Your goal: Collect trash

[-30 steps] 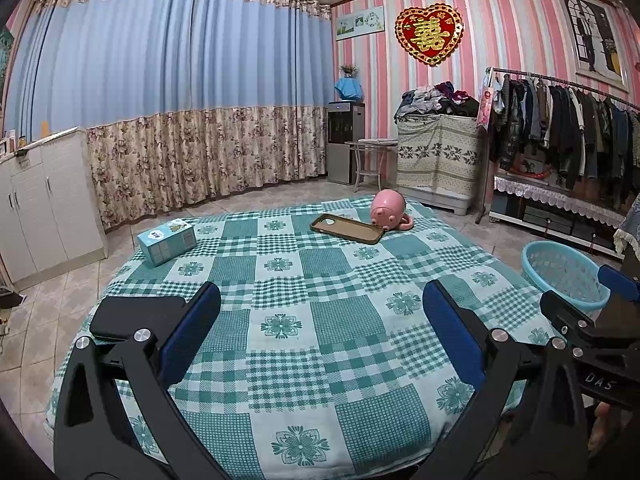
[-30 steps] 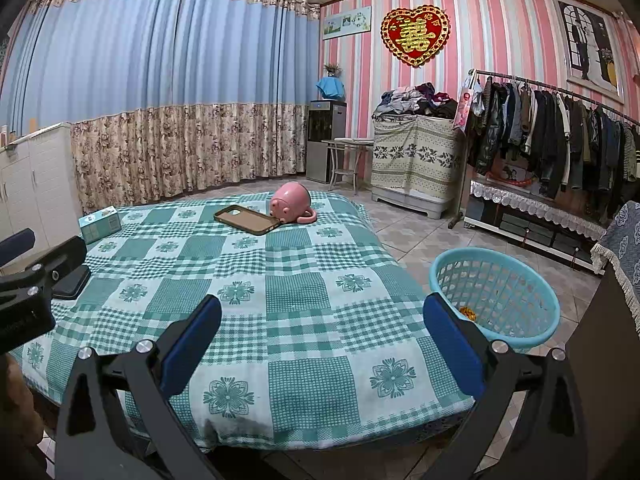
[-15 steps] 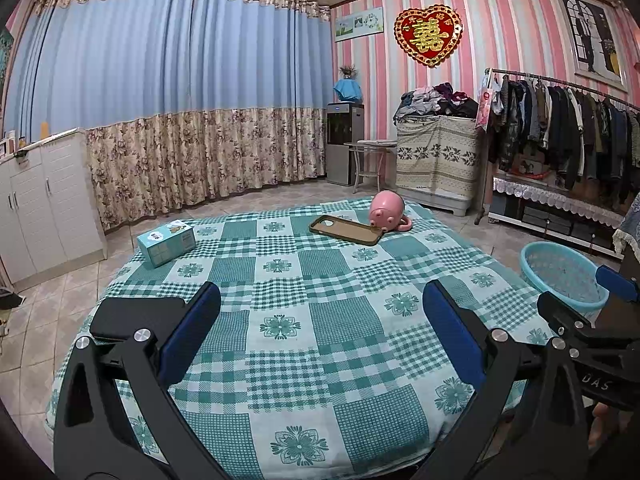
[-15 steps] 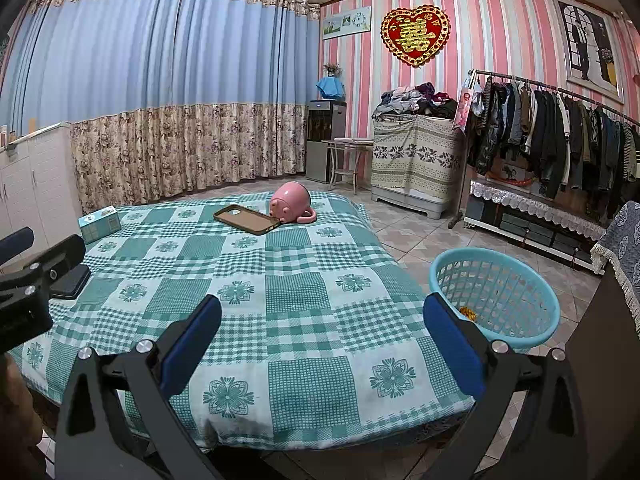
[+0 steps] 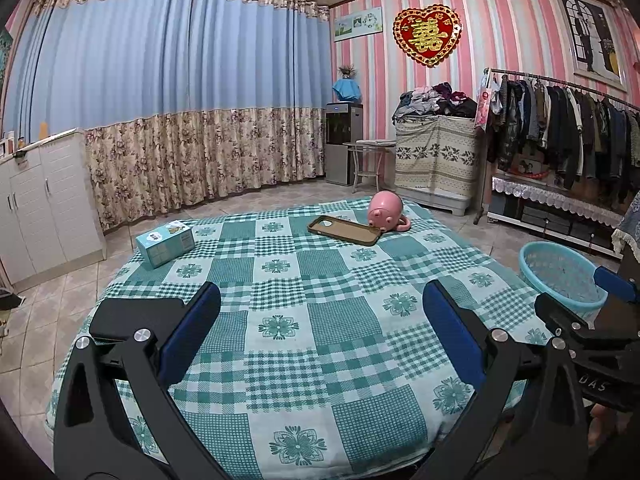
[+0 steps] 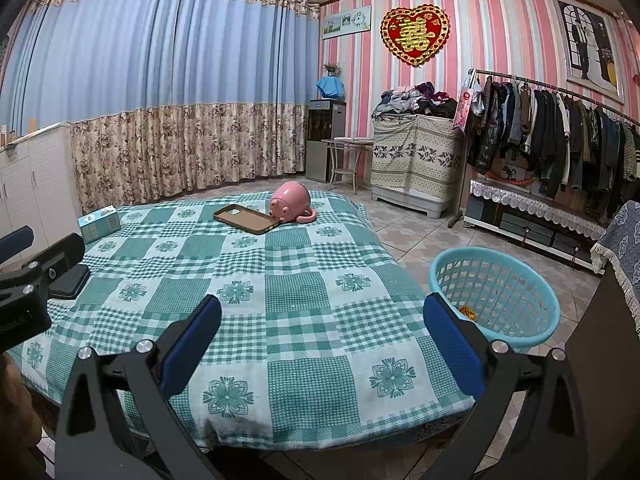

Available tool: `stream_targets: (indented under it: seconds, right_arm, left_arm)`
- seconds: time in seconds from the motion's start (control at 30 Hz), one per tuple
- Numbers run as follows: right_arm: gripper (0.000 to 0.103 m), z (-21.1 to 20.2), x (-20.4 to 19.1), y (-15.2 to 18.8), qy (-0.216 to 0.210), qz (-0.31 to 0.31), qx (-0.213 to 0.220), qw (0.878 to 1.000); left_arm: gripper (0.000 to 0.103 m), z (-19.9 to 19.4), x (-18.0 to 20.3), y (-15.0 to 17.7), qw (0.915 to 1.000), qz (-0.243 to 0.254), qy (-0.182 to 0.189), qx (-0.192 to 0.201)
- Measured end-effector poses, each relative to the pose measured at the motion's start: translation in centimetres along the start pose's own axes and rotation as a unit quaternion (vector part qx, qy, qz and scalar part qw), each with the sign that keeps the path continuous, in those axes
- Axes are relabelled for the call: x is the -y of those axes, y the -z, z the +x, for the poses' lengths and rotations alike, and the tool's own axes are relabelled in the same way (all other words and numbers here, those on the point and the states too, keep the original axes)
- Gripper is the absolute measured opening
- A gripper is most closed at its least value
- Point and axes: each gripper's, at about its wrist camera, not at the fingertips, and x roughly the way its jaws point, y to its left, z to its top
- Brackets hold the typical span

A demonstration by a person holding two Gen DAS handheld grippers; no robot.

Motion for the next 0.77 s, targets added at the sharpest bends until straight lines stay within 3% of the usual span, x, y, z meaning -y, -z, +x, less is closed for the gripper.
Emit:
stream_targets:
  seconds: [0.77]
  right_arm:
    - [0.099,0.09,0.31,0.00,0.001,0.000,-0.001,1.000]
  left_arm:
    - [0.098,-0.06,0.35,-0.34,1.0000,-0.002,0.007,-0.001]
